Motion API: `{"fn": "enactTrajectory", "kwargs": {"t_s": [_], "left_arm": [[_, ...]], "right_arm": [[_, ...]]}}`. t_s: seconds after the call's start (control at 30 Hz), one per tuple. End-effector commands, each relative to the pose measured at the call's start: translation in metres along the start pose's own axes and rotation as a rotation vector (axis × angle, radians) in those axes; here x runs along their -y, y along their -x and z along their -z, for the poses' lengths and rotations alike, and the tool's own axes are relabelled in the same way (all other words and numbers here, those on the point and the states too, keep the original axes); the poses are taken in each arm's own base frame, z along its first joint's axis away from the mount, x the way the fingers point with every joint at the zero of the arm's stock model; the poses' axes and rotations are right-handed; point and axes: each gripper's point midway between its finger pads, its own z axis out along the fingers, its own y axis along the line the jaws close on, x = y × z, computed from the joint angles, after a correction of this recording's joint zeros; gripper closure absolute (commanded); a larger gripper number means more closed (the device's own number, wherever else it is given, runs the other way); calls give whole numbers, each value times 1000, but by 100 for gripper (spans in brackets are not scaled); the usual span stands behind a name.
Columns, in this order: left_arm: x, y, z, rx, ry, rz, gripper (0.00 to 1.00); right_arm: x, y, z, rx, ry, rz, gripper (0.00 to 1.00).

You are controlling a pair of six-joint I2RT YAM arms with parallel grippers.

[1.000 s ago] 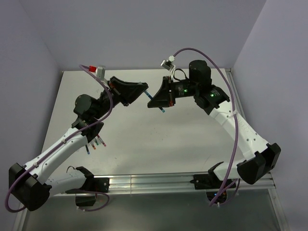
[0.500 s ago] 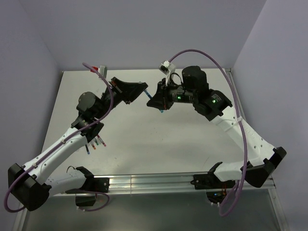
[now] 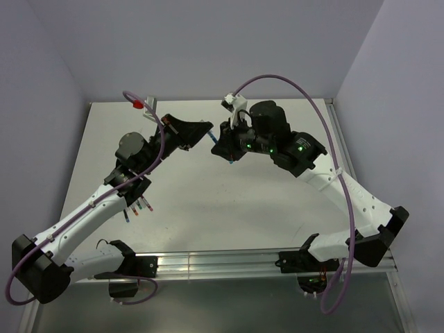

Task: Insert the pens into the pen caps
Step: Press the pen cap onto the pen.

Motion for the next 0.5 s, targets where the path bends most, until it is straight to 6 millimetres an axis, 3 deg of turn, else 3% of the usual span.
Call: {"fn": "enactTrajectory", "kwargs": {"t_s": [0.0, 0.47], "left_arm": [[46, -92, 38, -421, -164, 123, 100], [46, -104, 31, -448, -89, 168, 100]], "right_arm": [[44, 131, 19, 478, -257, 13, 100], [51, 133, 9, 458, -349, 33, 100]]}}
